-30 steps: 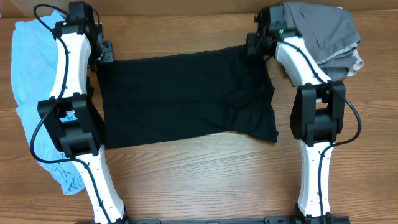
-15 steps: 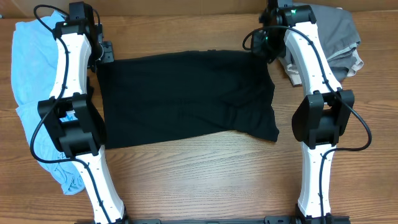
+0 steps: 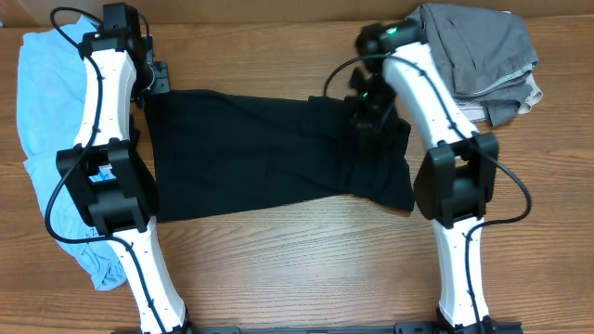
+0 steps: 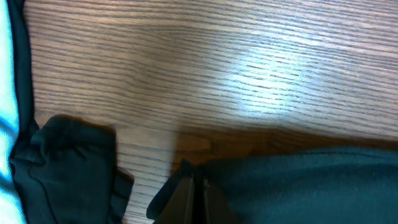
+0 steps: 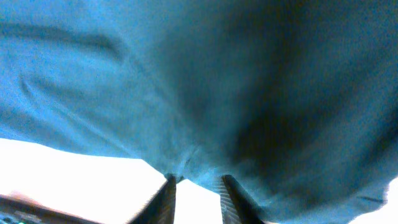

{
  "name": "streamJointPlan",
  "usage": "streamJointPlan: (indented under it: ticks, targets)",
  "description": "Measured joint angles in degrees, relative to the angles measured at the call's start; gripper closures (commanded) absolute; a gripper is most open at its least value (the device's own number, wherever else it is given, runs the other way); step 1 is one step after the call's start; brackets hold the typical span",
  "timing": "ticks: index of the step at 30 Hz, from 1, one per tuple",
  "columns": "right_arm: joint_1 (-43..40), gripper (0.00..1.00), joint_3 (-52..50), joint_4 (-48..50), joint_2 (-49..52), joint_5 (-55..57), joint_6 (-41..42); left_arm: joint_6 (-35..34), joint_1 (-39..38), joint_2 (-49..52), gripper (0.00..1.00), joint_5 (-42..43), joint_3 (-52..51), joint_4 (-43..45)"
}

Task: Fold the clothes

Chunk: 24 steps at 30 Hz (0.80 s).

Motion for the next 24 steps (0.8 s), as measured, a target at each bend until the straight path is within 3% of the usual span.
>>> streamJointPlan:
  ticks: [5,11,17,24]
  targets:
    - [1.5,0.6,-0.9,0.0,0.0,0.1,0.0,0.0,0.0,0.0,0.96,0.0,0.0,0.0]
    - [-0.4,0.41,2.8,5.2,-0.1,1.5,0.3,0.0,0.0,0.0,0.96,0.0,0.0,0.3]
    - [-2.3,0.39,2.6,13.4,-0.9,5.6,0.4,0.0,0.0,0.0,0.96,0.0,0.0,0.5]
    - [-6.7,0.39,-6.9,22.1,-1.3,5.9,2.4,0.0,0.0,0.0,0.96,0.0,0.0,0.5]
